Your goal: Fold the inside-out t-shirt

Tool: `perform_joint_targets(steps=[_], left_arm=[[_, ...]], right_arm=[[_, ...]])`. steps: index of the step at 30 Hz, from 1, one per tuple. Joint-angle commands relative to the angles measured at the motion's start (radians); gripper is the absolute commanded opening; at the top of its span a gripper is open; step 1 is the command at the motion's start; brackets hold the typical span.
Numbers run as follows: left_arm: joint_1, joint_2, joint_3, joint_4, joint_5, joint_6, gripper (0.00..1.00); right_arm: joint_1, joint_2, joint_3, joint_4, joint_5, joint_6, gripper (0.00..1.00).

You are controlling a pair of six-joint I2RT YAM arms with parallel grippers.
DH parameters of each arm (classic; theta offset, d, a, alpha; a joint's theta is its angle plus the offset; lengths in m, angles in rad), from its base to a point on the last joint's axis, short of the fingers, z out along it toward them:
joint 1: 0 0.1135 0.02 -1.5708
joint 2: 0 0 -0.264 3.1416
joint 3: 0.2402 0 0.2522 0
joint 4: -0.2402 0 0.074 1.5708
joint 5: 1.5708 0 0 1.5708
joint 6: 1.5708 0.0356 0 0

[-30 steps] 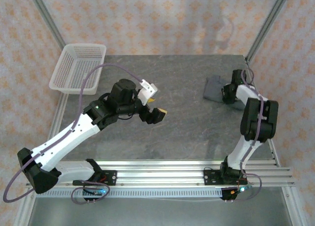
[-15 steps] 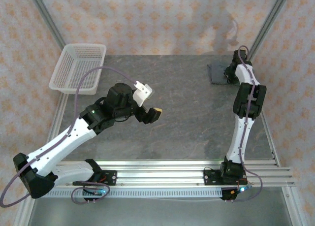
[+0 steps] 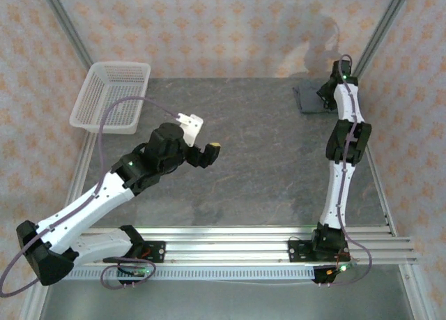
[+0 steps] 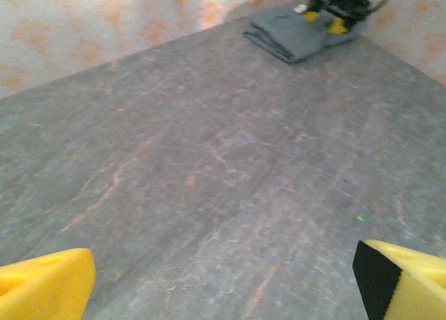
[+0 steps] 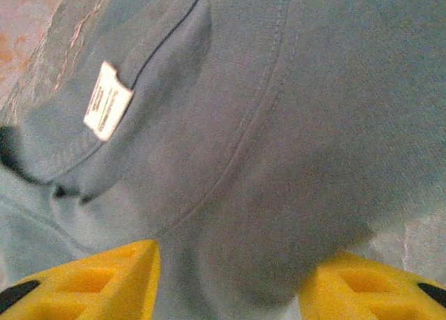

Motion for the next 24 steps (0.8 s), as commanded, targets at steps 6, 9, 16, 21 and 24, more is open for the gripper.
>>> perform_joint_targets(steps=[6,9,16,21,24], left_arm=[[0.052,-0.127,-0.187,0.161,-0.571,-0.145,1.00],[0.110,-0.149,-0.249,0.192,-0.599,-0.146,1.00],[0.353,-0.186,-0.390,0.231,-0.585,-0.215,1.00],[0.506,-0.154,-0.506,0.387,-0.496,-0.165,1.00],[0.528,-0.083,-0.521,0.464,-0.503,-0.098,1.00]], right_arm=[[-0.002,-0.698,-0.750,0.317,-0.057,-0.134,0.66],[0.007,-0.922,-1.029,0.435,-0.011,-0.185,0.73],[0.085,-1.319,-1.673,0.914,0.334,-0.281,0.99],[0.110,-1.246,-1.856,1.173,0.313,-0.426,0.99],[0.113,-1.147,-1.849,1.212,0.313,-0.404,0.99]])
